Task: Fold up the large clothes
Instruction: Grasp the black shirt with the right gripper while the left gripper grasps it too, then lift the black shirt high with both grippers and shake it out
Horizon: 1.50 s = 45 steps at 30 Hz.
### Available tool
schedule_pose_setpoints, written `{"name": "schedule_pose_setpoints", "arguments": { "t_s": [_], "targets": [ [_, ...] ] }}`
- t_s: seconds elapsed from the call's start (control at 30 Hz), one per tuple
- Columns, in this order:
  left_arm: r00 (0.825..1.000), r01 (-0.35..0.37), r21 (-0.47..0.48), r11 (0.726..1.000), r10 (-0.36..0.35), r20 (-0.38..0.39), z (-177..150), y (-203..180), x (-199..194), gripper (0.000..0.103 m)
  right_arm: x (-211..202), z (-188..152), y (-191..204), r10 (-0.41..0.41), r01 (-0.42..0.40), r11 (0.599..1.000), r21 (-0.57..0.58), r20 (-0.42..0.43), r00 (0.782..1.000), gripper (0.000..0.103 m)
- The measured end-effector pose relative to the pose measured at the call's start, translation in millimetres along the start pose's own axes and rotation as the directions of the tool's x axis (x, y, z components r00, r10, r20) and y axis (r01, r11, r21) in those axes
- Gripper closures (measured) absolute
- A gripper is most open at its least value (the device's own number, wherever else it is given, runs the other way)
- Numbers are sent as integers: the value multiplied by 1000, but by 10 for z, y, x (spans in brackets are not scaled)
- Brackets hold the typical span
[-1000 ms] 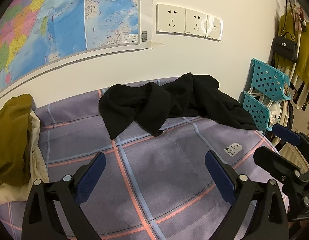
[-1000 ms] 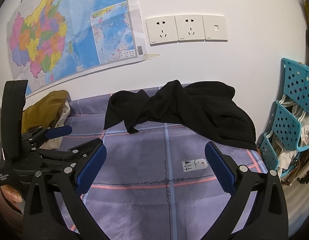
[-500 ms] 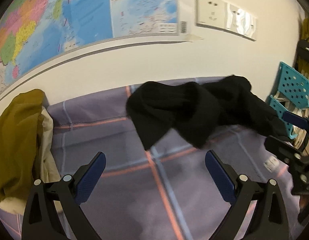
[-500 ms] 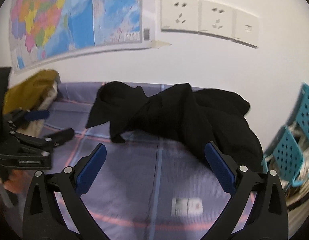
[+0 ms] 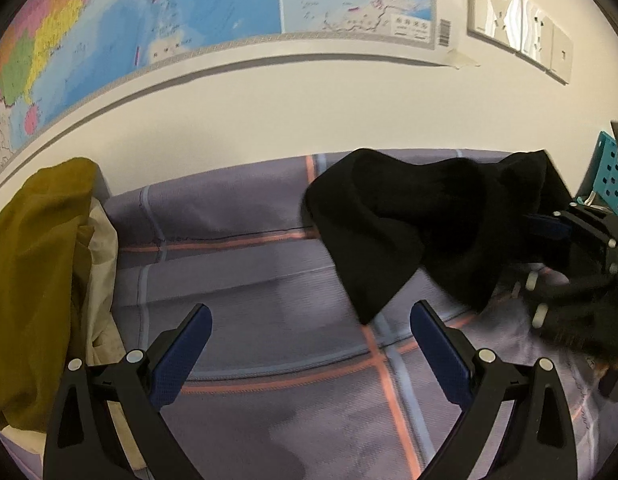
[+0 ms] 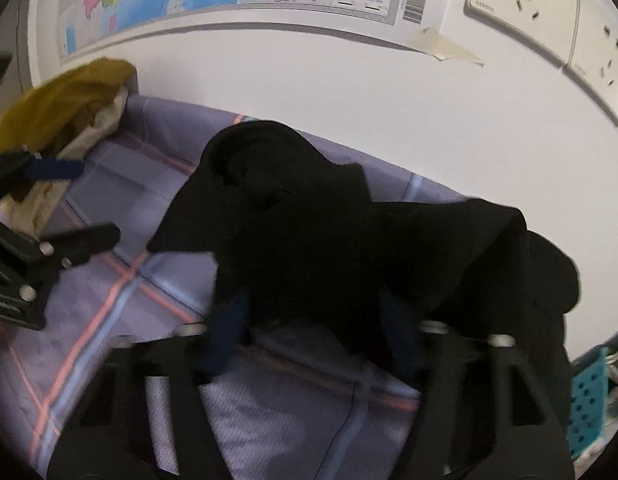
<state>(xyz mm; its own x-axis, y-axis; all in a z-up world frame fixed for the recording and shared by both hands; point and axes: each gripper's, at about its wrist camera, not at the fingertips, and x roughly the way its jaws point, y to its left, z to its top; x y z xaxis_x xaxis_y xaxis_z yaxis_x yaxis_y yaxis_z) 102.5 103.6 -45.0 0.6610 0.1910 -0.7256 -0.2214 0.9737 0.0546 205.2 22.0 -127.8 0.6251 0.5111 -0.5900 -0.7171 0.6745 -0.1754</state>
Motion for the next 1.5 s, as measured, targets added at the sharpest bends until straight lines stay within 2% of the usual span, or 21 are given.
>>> {"name": "schedule_pose_setpoints", "arguments": {
  "t_s": [0.03, 0.17, 0.23, 0.3, 0.5, 0.57, 0.6, 0.63, 0.8, 0.87, 0.97, 1.03, 1.1, 1.17, 1.23, 1.27, 1.3, 1.33, 1.37, 1.4, 1.5],
  "targets": [
    [1000, -2, 0, 1000, 2, -2, -2, 10, 13, 7, -49, 21, -47, 19, -19, 1000, 18, 9, 1000, 89],
    [1000, -9, -8, 1000, 9, -5, 12, 94, 91, 7, -520, 92, -280, 120, -135, 986, 100, 137, 983, 92],
    [1000, -9, -19, 1000, 9, -4, 43, 153, 151, 7, -587, 92, -331, 115, -127, 986, 105, 115, 987, 69],
    [1000, -13, -23, 1000, 13, -3, 77, 188, 190, 7, -518, 73, -296, 108, -112, 992, 61, 72, 992, 68],
    [999, -27, -6, 1000, 27, 17, 130, 238, 268, 7, -158, 73, -133, 107, -107, 994, -19, -22, 994, 38],
    [999, -31, -5, 1000, 31, 15, 157, 259, 333, 7, -58, 109, -72, 123, -124, 991, -40, -40, 992, 48],
    [999, -33, -5, 999, 33, 13, 163, 266, 352, 7, -55, 139, -92, 142, -143, 988, -49, -35, 989, 80],
    [999, -35, -3, 999, 35, 12, 173, 273, 376, 7, -84, 150, -107, 146, -147, 988, -45, -29, 989, 86],
    [998, 13, 44, 999, -16, 60, 258, 257, 404, 7, -868, 402, -306, 85, -83, 996, -24, 160, 983, 89],
    [991, 74, 82, 994, -82, 107, 328, 212, 358, 7, -1317, 488, -530, 34, -35, 999, 0, 252, 967, 89],
    [963, 192, 166, 967, -219, 158, 425, 54, 253, 7, -1773, 590, -742, -4, -8, 999, 35, 326, 945, 90],
    [928, 268, 254, 929, -320, 192, 496, -152, 197, 7, -1928, 631, -811, -39, 27, 999, 38, 336, 941, 90],
    [908, 307, 311, 899, -375, 189, 574, -357, 233, 7, -2050, 637, -914, -44, 24, 998, 62, 345, 937, 90],
    [903, 327, 322, 888, -394, 170, 699, -536, 382, 7, -2098, 608, -937, -48, 24, 997, 73, 348, 936, 90],
    [916, 306, 334, 891, -372, 153, 775, -684, 531, 8, -2145, 579, -917, -53, 29, 997, 71, 352, 934, 90],
    [923, 296, 344, 891, -359, 138, 815, -778, 663, 12, -2164, 551, -923, -50, 23, 997, 80, 357, 933, 90],
    [925, 303, 349, 887, -362, 115, 808, -833, 732, 28, -2159, 526, -924, -48, 19, 996, 83, 355, 934, 90],
    [925, 324, 339, 883, -370, 81, 824, -873, 830, 56, -2189, 481, -965, -51, 20, 996, 90, 354, 934, 90],
    [912, 381, 307, 872, -409, 30, 846, -903, 945, 71, -2197, 451, -973, -55, 20, 995, 101, 356, 933, 90],
    [906, 401, 287, 870, -423, 18, 864, -918, 986, 99, -2229, 419, -1007, -61, 22, 993, 113, 358, 932, 90],
    [917, 344, 262, 901, -383, 110, 978, -998, 869, 99, -2370, 386, -1124, -97, 37, 986, 162, 379, 920, 90]
  ]
}}
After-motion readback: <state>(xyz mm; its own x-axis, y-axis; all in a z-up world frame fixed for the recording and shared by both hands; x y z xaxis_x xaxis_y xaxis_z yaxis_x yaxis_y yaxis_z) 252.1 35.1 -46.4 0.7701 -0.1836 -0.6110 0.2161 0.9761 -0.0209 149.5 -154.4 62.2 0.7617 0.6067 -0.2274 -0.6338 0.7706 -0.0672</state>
